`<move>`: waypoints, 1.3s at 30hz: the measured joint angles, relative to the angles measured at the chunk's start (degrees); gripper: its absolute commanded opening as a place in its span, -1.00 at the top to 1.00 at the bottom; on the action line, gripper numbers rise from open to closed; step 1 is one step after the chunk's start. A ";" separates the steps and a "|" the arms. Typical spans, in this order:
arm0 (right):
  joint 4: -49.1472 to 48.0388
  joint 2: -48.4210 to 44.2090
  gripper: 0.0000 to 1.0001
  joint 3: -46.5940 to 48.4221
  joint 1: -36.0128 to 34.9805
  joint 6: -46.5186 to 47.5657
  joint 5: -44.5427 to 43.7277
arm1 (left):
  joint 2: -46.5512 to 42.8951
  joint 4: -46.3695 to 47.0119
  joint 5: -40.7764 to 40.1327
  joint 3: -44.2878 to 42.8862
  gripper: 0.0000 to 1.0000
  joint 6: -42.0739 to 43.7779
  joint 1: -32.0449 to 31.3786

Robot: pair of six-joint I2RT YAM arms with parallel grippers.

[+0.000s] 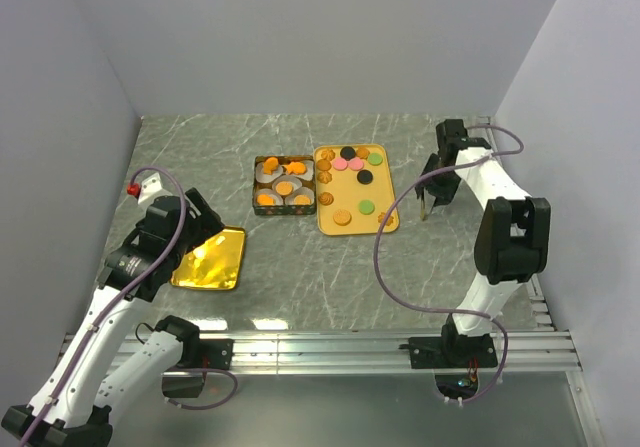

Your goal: Pack the cookies

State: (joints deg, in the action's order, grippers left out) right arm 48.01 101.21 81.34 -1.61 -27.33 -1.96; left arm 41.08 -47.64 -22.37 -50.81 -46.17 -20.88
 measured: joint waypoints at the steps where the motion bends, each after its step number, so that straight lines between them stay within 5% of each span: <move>1: -0.17 0.61 -0.09 -1.09 0.28 -0.09 0.04 | 0.00 0.00 0.00 0.00 -0.90 -0.02 0.00; 14: -1.22 7.04 -0.25 -6.08 0.90 -1.68 1.51 | -0.20 -0.02 -0.04 0.00 -0.90 -0.02 0.00; 20: -1.31 9.35 -0.72 -6.51 0.90 -2.47 2.01 | -0.57 -0.04 -0.09 0.00 -0.90 -0.04 0.00; 26: -1.36 9.31 -0.93 -6.51 0.90 -3.10 2.05 | -0.35 -0.04 -0.09 0.00 -0.91 -0.04 0.00; 39: 4.44 0.09 -0.99 1.03 -2.71 -3.06 -0.59 | 9.22 -1.64 -1.51 -0.44 -0.93 -2.86 0.02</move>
State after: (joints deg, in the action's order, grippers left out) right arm 52.45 101.30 82.37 -4.32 -30.39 -2.55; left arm 50.30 -49.28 -23.88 -51.24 -49.04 -20.86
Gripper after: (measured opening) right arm 0.994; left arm 0.981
